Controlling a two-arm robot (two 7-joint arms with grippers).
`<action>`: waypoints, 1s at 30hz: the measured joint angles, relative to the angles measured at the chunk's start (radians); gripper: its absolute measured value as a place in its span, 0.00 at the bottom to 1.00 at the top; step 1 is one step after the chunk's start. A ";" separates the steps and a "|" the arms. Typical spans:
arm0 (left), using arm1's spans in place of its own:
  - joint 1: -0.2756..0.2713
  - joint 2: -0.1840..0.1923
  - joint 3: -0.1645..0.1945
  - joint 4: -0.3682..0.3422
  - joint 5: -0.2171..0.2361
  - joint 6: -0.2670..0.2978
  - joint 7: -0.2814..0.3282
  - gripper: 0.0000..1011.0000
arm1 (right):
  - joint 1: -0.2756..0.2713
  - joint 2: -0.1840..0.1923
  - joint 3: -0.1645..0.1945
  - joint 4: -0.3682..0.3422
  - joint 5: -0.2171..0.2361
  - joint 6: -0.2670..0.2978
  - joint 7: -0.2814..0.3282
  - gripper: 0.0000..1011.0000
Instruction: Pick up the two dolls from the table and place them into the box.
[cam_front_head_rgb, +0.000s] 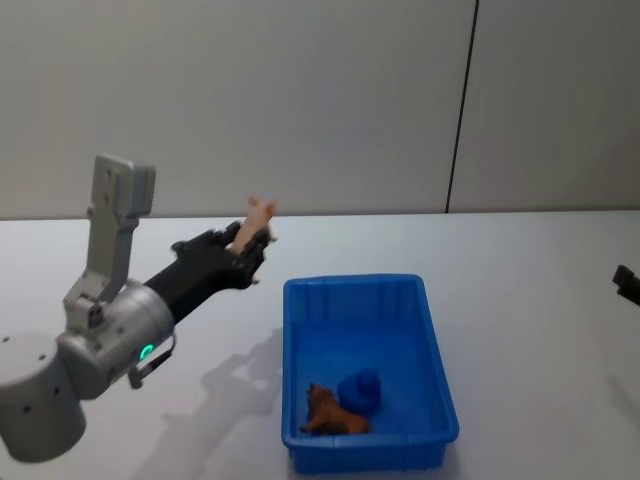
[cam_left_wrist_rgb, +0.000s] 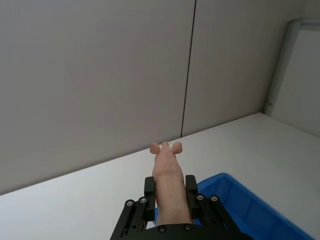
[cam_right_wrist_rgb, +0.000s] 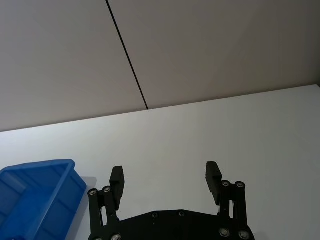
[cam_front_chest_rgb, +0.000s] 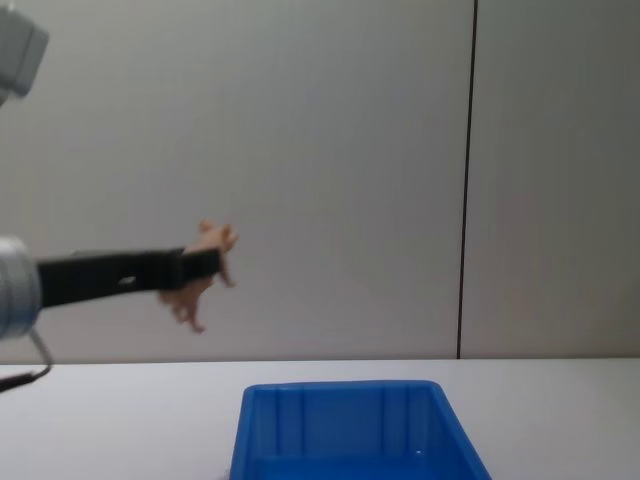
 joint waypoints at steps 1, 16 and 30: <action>-0.008 -0.006 0.001 0.005 -0.003 0.000 -0.011 0.36 | 0.000 0.000 0.000 0.000 0.000 0.000 0.000 0.99; -0.147 -0.097 0.022 0.132 -0.058 0.085 -0.197 0.36 | 0.000 0.000 0.000 0.000 0.000 0.000 0.000 0.99; -0.226 -0.144 0.046 0.260 -0.071 0.219 -0.310 0.36 | 0.000 0.000 0.000 0.000 0.000 0.000 0.000 0.99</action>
